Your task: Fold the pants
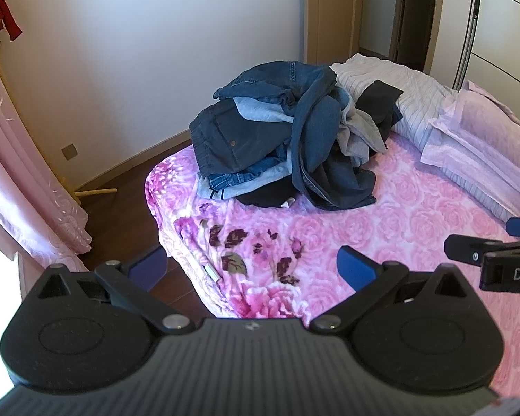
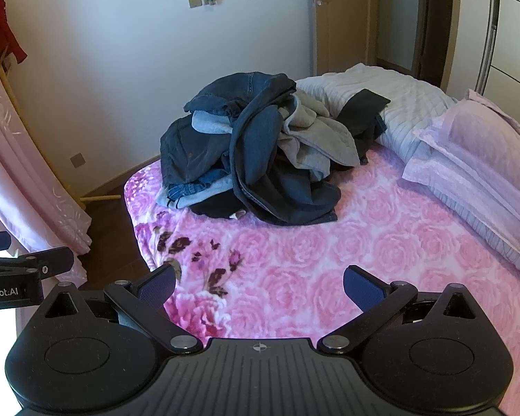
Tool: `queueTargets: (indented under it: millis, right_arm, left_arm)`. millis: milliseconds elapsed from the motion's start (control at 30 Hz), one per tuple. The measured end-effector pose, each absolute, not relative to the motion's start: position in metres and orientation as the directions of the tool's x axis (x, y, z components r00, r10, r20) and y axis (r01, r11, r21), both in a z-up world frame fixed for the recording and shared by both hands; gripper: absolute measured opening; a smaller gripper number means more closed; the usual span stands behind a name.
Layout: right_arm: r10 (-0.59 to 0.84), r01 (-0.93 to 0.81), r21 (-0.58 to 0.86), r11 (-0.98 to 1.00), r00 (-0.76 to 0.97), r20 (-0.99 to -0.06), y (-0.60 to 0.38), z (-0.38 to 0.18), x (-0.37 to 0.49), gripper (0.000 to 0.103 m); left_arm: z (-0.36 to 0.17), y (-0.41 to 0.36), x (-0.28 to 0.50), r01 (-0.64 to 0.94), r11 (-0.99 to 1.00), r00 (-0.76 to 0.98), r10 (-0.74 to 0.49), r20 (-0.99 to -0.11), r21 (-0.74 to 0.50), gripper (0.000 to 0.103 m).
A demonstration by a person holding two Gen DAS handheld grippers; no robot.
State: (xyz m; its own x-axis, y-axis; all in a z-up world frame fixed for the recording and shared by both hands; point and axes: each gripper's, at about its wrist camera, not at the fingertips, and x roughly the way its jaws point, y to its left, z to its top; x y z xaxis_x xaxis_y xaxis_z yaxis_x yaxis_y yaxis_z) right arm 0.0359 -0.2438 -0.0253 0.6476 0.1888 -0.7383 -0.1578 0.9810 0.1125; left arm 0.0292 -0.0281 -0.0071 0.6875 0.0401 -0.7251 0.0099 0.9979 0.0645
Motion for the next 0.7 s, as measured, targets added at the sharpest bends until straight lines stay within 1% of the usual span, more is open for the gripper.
queueTargets:
  millis: [233,400,700]
  right_arm:
    - [0.193,-0.160,0.116,0.980,0.647,-0.738,-0.254,-0.027,0.043,0.101]
    - [0.214,-0.172,0.135,0.976,0.629,-0.747,-0.259,-0.032,0.054,0.101]
    - [0.259,-0.153,0.210,0.966,0.616,-0.744,-0.255,-0.038,0.098,0.101]
  left_arm:
    - [-0.008,-0.037,0.038,0.010,0.998,0.688,0.036,-0.724,0.059,0.103]
    - [-0.015,-0.040,0.056,0.012,0.999,0.672,0.030,-0.740,0.052,0.103]
    - [-0.027,-0.024,0.112,0.015,1.000,0.643,0.006,-0.766,0.020,0.103]
